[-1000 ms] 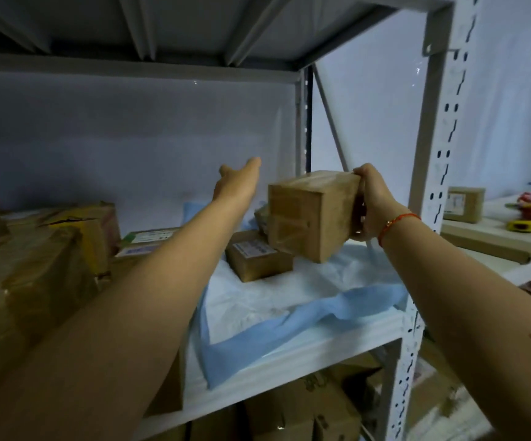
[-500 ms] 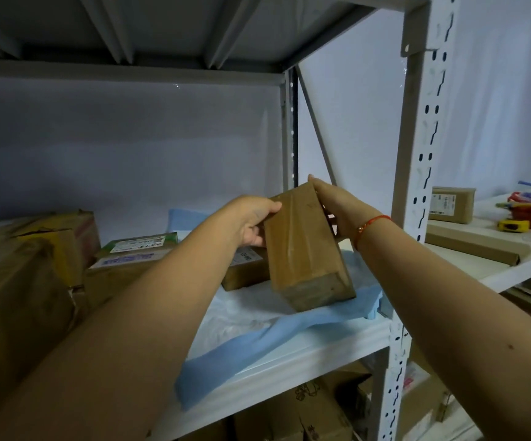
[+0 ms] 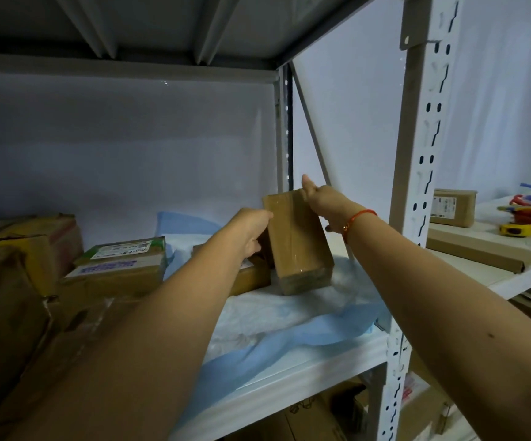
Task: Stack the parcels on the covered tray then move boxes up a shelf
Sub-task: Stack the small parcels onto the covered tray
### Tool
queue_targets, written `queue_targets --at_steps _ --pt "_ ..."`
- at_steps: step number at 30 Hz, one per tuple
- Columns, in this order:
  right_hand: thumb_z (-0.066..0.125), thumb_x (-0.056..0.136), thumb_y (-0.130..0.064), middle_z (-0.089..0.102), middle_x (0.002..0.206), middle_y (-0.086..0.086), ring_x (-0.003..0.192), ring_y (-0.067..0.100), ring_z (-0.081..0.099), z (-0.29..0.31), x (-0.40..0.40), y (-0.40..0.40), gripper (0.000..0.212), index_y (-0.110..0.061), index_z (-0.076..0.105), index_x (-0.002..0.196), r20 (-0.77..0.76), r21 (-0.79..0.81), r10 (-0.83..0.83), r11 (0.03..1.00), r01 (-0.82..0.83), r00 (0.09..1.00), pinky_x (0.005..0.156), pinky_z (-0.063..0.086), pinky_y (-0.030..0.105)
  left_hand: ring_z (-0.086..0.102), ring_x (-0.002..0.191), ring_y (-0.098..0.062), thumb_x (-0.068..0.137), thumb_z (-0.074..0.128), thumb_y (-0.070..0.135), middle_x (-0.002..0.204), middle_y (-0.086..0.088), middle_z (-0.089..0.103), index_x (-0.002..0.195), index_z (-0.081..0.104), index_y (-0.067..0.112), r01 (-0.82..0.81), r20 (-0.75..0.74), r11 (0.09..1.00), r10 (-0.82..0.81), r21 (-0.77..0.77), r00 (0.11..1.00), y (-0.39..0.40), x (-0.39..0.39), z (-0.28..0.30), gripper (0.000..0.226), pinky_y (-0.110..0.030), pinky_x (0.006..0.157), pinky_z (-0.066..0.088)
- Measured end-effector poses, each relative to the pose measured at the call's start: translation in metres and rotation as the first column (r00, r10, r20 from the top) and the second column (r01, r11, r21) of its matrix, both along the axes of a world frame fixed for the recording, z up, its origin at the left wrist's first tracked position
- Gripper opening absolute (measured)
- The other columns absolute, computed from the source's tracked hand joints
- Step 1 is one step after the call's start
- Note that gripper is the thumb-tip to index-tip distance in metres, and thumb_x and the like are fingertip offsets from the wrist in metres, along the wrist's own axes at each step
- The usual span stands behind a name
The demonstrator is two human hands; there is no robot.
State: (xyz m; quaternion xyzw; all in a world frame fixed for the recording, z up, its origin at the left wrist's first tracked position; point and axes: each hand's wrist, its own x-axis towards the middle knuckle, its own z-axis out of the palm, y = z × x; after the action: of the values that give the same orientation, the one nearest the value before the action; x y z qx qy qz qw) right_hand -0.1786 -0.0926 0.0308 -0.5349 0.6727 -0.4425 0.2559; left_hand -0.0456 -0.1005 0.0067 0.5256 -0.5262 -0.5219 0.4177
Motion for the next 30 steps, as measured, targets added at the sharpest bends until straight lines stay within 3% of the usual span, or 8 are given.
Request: queue_targets --at_steps 5,8,11,17,20,23,27,30 --pt "0.036 0.101 -0.046 0.045 0.139 0.013 0.129 0.036 0.044 -0.004 0.002 0.009 0.054 -0.01 0.035 0.142 -0.072 0.142 0.109 0.985 -0.098 0.991 0.105 0.037 0.046 0.044 0.131 -0.043 0.096 0.049 0.041 0.147 -0.021 0.041 0.147 0.033 0.012 0.092 0.135 0.974 -0.122 0.208 0.983 0.01 0.002 0.0 0.061 -0.056 0.104 0.04" --pt "0.046 0.099 -0.043 0.047 0.116 0.008 0.108 0.031 0.05 -0.012 -0.003 0.009 0.04 -0.016 0.039 0.128 -0.002 0.205 0.147 0.968 -0.144 0.989 0.099 0.041 0.048 0.056 0.117 -0.043 0.095 0.049 0.046 0.128 -0.019 0.055 0.132 0.045 0.014 0.145 0.072 0.968 -0.163 0.205 0.984 0.012 -0.001 0.0 0.049 -0.054 0.093 0.048" --pt "0.053 0.094 -0.041 0.055 0.115 0.008 0.095 0.025 0.053 -0.013 -0.007 0.005 0.034 -0.016 0.044 0.115 0.035 0.098 0.09 0.991 -0.093 0.995 0.082 0.044 0.039 0.063 0.096 -0.036 0.095 0.051 0.044 0.1 -0.017 0.061 0.113 0.049 0.014 0.136 0.065 0.979 -0.147 0.151 0.987 0.015 -0.005 0.005 0.035 -0.046 0.081 0.053" --pt "0.05 0.089 -0.06 0.056 0.1 0.007 0.087 0.024 0.057 -0.005 -0.007 0.004 0.049 -0.013 0.049 0.105 -0.357 0.187 0.044 0.982 0.025 0.933 0.078 0.042 0.035 0.067 0.101 -0.036 0.096 0.05 0.034 0.117 -0.026 0.063 0.131 0.048 0.004 0.071 0.111 0.991 -0.083 0.11 0.99 0.015 -0.003 0.01 0.046 -0.032 0.055 0.058" --pt "0.054 0.085 -0.064 0.051 0.098 0.007 0.084 0.023 0.054 -0.015 -0.005 0.0 0.064 -0.007 0.045 0.112 -0.438 0.163 0.036 0.986 0.04 0.898 0.073 0.04 0.032 0.066 0.105 -0.036 0.098 0.048 0.026 0.122 -0.027 0.061 0.134 0.047 0.0 0.038 0.122 0.991 -0.054 0.125 0.991 0.015 -0.002 0.002 0.044 -0.034 0.064 0.058" --pt "0.056 0.091 -0.051 0.049 0.106 0.008 0.091 0.023 0.054 -0.019 0.001 -0.006 0.073 -0.003 0.029 0.139 -0.285 0.1 0.062 0.994 -0.034 0.956 0.071 0.042 0.031 0.067 0.102 -0.035 0.1 0.044 0.025 0.12 -0.024 0.062 0.13 0.051 0.0 -0.018 0.139 0.994 0.003 0.111 0.99 0.015 0.001 -0.004 0.039 -0.035 0.069 0.055" --pt "0.055 0.093 -0.029 0.058 0.111 0.01 0.093 0.025 0.06 -0.014 0.003 -0.009 0.036 -0.01 0.047 0.122 -0.256 0.093 0.187 0.981 -0.169 0.948 0.076 0.049 0.03 0.057 0.067 -0.022 0.101 0.04 0.023 0.08 -0.012 0.055 0.095 0.051 0.007 -0.06 0.036 0.995 0.058 0.077 0.998 0.018 0.006 -0.002 0.02 -0.018 0.035 0.047" --pt "0.055 0.089 -0.012 0.066 0.113 0.016 0.101 0.032 0.065 -0.021 -0.006 -0.013 0.03 -0.003 0.06 0.117 -0.216 0.125 0.185 0.979 -0.161 0.959 0.089 0.055 0.037 0.056 0.071 -0.021 0.101 0.037 0.027 0.084 -0.008 0.054 0.109 0.049 0.011 -0.08 0.001 0.997 0.08 0.023 0.997 0.015 0.006 0.001 0.022 -0.024 0.049 0.051"
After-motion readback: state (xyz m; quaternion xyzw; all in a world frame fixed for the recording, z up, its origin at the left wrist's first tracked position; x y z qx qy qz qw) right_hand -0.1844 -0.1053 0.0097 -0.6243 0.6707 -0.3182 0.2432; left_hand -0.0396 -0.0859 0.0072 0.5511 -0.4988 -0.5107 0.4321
